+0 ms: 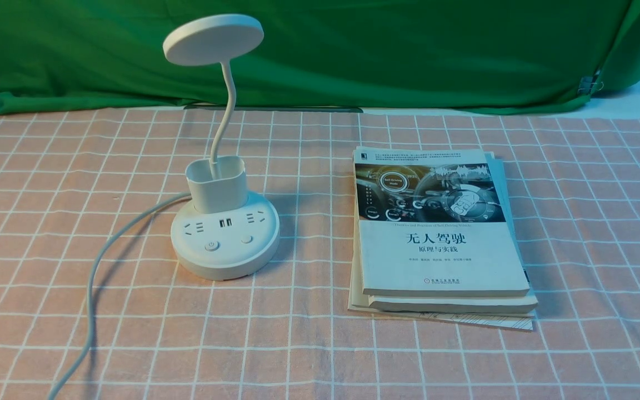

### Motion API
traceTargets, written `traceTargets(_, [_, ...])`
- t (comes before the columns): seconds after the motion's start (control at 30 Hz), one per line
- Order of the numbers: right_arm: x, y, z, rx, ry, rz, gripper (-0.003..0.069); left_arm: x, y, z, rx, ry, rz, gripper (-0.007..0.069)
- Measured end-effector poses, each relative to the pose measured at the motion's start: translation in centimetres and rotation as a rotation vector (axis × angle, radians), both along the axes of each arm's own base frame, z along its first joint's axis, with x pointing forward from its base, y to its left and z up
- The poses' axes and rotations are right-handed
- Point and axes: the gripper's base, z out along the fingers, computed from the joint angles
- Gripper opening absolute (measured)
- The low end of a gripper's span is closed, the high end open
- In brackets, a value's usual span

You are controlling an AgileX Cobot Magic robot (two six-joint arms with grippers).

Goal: Turn on the table lamp on the pink coffee tablecloth with your hand.
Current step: 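Press the power button on the lamp base to turn the lamp on with the left gripper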

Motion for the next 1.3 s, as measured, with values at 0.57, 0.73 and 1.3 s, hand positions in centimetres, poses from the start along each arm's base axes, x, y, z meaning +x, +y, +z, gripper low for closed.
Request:
traceTargets(0.57, [0.0,0.0,0.0,0.000,0.001,0.000,0.0237,-0.6,-0.3,6.2,-0.463,0.180,-0.279,0.0002])
traceTargets(0.73, [0.0,0.0,0.0,0.000,0.001,0.000,0.0237,1.7,0.6,7.3,-0.420,0.516,-0.059,0.0002])
traceTargets(1.3, [0.0,0.0,0.0,0.000,0.001,0.000,0.0237,17.8,-7.7,-1.7,-0.332,1.465,-0.572,0.0002])
